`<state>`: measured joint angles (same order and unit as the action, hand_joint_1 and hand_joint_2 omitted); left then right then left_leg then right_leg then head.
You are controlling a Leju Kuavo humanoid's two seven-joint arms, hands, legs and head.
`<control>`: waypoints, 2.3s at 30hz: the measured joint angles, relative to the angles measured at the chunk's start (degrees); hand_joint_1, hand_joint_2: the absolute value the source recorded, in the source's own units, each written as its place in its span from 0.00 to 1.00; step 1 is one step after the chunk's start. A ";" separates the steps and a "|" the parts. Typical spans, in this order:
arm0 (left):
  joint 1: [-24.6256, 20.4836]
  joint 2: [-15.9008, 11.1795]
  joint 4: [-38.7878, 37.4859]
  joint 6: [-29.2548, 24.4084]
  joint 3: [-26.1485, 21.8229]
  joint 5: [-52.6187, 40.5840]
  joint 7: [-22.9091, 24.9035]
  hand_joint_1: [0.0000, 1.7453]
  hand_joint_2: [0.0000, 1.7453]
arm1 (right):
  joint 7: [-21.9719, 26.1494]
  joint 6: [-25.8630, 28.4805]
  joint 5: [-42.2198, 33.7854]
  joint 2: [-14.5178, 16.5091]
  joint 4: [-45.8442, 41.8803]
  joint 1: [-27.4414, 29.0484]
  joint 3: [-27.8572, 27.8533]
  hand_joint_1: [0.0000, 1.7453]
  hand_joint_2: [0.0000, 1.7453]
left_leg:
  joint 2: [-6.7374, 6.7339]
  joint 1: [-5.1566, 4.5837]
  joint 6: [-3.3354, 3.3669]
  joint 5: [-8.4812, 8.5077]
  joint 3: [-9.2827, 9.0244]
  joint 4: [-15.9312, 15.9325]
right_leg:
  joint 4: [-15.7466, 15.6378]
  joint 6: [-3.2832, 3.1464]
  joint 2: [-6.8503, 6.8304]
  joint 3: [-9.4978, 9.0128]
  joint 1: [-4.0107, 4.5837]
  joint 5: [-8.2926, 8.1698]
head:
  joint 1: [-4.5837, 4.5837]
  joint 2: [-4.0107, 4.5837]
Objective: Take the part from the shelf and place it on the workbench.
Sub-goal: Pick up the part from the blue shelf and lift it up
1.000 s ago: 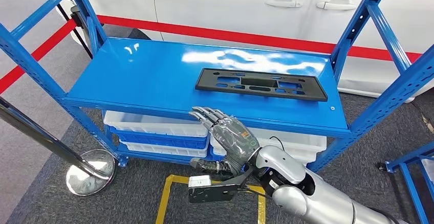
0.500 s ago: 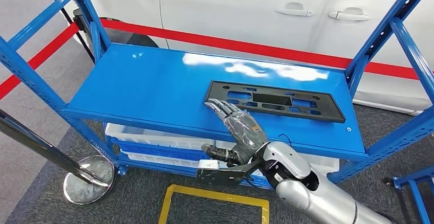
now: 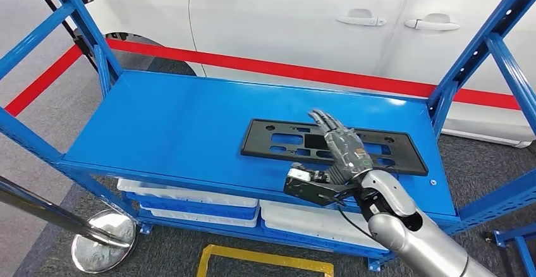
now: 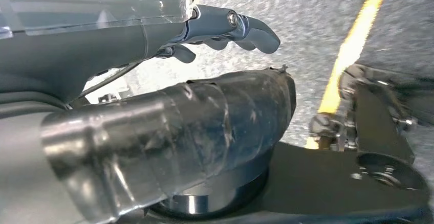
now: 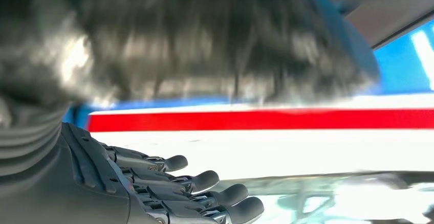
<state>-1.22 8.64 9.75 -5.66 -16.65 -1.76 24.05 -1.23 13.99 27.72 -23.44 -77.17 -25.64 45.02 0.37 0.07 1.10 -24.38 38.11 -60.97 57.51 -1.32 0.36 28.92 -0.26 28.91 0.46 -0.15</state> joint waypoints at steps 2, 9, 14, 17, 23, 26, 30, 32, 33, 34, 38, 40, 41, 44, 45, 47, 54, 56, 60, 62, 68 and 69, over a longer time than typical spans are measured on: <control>0.05 -0.09 -0.04 -0.01 0.00 0.02 -0.33 0.00 0.00 | -0.49 0.55 2.06 -1.19 0.26 1.92 -2.13 0.00 1.00 | 0.04 -0.27 0.60 2.53 -0.34 2.43 | 0.18 0.72 0.22 -0.31 0.06 0.97 | 0.02 0.00; -0.20 -0.09 -0.04 0.05 -0.02 0.04 -0.83 0.00 0.00 | 0.22 1.61 8.09 -5.09 0.08 8.94 -7.44 0.00 1.00 | 0.18 0.12 2.22 1.39 -2.56 3.84 | 12.10 2.88 -0.04 5.94 -0.45 7.42 | 0.11 0.00; -0.24 -0.09 -0.04 0.09 -0.03 0.06 -1.10 0.00 0.00 | 0.26 -0.50 9.79 -6.47 0.07 11.07 -9.01 0.00 1.00 | 0.30 0.16 1.86 -0.66 -4.26 3.01 | 7.45 3.37 -0.13 7.17 -1.06 -0.17 | 0.13 0.00; -0.36 -0.12 -0.04 0.20 -0.04 0.17 -1.10 0.00 0.00 | 0.80 -3.73 8.70 -7.72 -0.21 11.40 -9.59 0.00 0.25 | 0.43 -0.21 1.50 -1.52 -4.33 2.24 | 1.61 2.73 -0.10 4.88 -0.88 -2.12 | 0.12 0.00; -0.42 -0.18 -0.04 0.99 -0.04 0.61 -1.36 0.00 0.00 | 9.83 -16.64 -15.16 -8.02 -2.35 13.42 -12.40 0.00 0.00 | 0.26 -0.23 2.10 -1.56 -4.51 2.62 | 1.25 2.03 0.15 4.74 -0.54 -2.01 | 0.04 0.00; -0.44 -0.19 -0.04 1.15 -0.05 0.71 -1.56 0.00 0.00 | 14.06 -22.65 -27.16 -7.12 -5.51 14.71 -14.07 0.00 0.00 | 0.28 -0.14 1.69 -1.47 -4.61 2.87 | 1.26 1.77 0.10 4.75 -0.47 -1.96 | 0.04 -0.01; -0.47 -0.18 -0.04 1.17 -0.07 1.06 -1.60 0.00 0.00 | 14.69 -25.14 -31.58 -6.77 -9.38 15.06 -15.17 0.00 0.50 | 0.27 -0.03 0.83 -1.44 -4.68 3.03 | 1.28 1.66 0.11 4.74 -0.41 -1.95 | 0.04 0.00; -0.48 -0.18 -0.04 1.20 -0.07 1.15 -1.61 0.00 0.00 | 14.39 -25.18 -31.64 -6.75 -10.94 15.05 -15.29 0.00 1.00 | 0.26 -0.02 0.64 -1.42 -4.68 3.05 | 1.29 1.64 0.11 4.73 -0.40 -1.96 | 0.04 0.00; -0.49 -0.18 -0.04 1.22 -0.08 1.18 -1.62 0.00 0.00 | 14.18 -25.17 -31.51 -6.75 -11.67 15.01 -15.33 0.00 1.00 | 0.25 -0.02 0.59 -1.41 -4.69 3.05 | 1.29 1.64 0.11 4.72 -0.40 -1.97 | 0.05 0.00; -0.50 -0.18 -0.04 1.26 -0.09 1.20 -1.62 0.00 0.00 | 14.00 -25.17 -31.32 -6.77 -12.25 14.96 -15.37 0.00 1.00 | 0.25 -0.02 0.57 -1.41 -4.69 3.05 | 1.29 1.64 0.11 4.71 -0.40 -1.97 | 0.05 0.00; -0.50 -0.19 -0.04 1.42 -0.12 1.22 -1.61 0.00 0.00 | 13.24 -24.24 -29.53 -6.91 -13.12 14.83 -15.41 0.00 1.00 | 0.25 -0.06 0.55 -1.39 -4.70 3.01 | 1.29 1.67 0.10 4.67 -0.43 -2.01 | 0.04 0.00; -0.50 -0.20 -0.04 1.42 -0.14 1.22 -1.58 0.00 0.00 | 12.82 -22.84 -27.47 -7.13 -13.14 14.82 -15.41 0.00 1.00 | 0.25 -0.07 0.55 -1.39 -4.69 2.95 | 1.29 1.70 0.09 4.63 -0.44 -2.03 | 0.05 0.00; -0.50 -0.20 -0.04 1.42 -0.15 1.22 -1.54 0.00 0.00 | 12.56 -21.78 -25.77 -7.25 -13.14 14.80 -15.40 0.00 1.00 | 0.26 -0.08 0.55 -1.39 -4.69 2.93 | 1.29 1.71 0.09 4.61 -0.44 -2.04 | 0.05 0.00; -0.50 -0.20 -0.04 1.38 -0.16 1.20 -1.43 0.00 0.00 | 11.60 -17.93 -19.43 -7.51 -13.14 14.65 -15.36 0.00 1.00 | 0.26 -0.10 0.55 -1.40 -4.68 2.88 | 1.26 1.73 0.09 4.56 -0.47 -2.05 | 0.05 0.00; -0.50 -0.20 -0.04 1.35 -0.16 1.19 -1.43 0.00 0.00 | 11.41 -17.13 -18.09 -7.55 -13.14 14.59 -15.35 0.00 1.00 | 0.26 -0.11 0.56 -1.40 -4.68 2.87 | 1.25 1.75 0.09 4.55 -0.48 -2.06 | 0.05 0.00; -0.50 -0.20 -0.04 1.33 -0.18 1.16 -1.43 0.00 0.00 | 11.14 -16.34 -16.68 -7.58 -13.14 14.54 -15.31 0.00 1.00 | 0.26 -0.13 0.57 -1.41 -4.67 2.84 | 1.24 1.78 0.08 4.54 -0.49 -2.08 | 0.04 0.00; -0.52 -0.20 -0.04 1.37 -0.17 0.41 -1.58 0.00 0.00 | 8.78 -12.58 -8.80 -7.68 -12.95 13.70 -13.61 0.00 1.00 | 0.26 -0.14 0.59 -1.42 -4.66 2.80 | 1.24 1.80 0.07 4.53 -0.49 -2.09 | 0.05 0.00; -0.54 -0.20 -0.04 1.44 -0.17 0.12 -1.62 0.00 0.00 | 7.90 -11.16 -5.75 -7.71 -12.59 13.26 -12.36 0.00 1.00 | 0.26 -0.14 0.59 -1.42 -4.67 2.80 | 1.24 1.80 0.07 4.53 -0.49 -2.09 | 0.04 0.00; -0.55 -0.20 -0.04 1.60 -0.17 -0.20 -1.62 0.00 0.00 | 7.13 -9.87 -3.50 -7.71 -11.66 12.83 -10.22 0.00 1.00 | 0.27 -0.14 0.59 -1.42 -4.67 2.80 | 1.24 1.80 0.05 4.53 -0.49 -2.09 | 0.04 0.00; -0.55 -0.20 -0.04 1.61 -0.17 -0.39 -1.62 0.00 0.00 | 6.89 -9.56 -2.99 -7.71 -11.13 12.63 -9.38 0.00 1.00 | 0.27 -0.14 0.59 -1.42 -4.67 2.80 | 1.24 1.80 0.03 4.53 -0.48 -2.09 | 0.04 0.00; -0.56 -0.22 -0.04 1.70 -0.14 -0.66 -1.57 0.00 0.00 | 6.47 -9.85 -2.47 -7.71 -9.11 11.86 -7.21 0.00 1.00 | 0.27 -0.14 0.59 -1.42 -4.66 2.80 | 1.24 1.80 0.02 4.53 -0.49 -2.09 | 0.04 0.00; -0.57 -0.22 -0.04 1.74 -0.14 -0.67 -1.56 0.00 0.00 | 6.34 -10.15 -2.50 -7.72 -8.82 11.62 -6.90 0.00 1.00 | 0.26 -0.14 0.59 -1.42 -4.66 2.80 | 1.24 1.80 0.02 4.53 -0.49 -2.09 | 0.04 0.00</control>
<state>-1.80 8.41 9.70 -3.92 -16.79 -2.44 22.49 5.10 3.85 25.22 -31.15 -85.99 -14.02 38.12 0.63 -0.07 1.69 -25.81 33.45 -58.17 58.75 0.48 0.38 33.45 -0.74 26.82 0.50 -0.15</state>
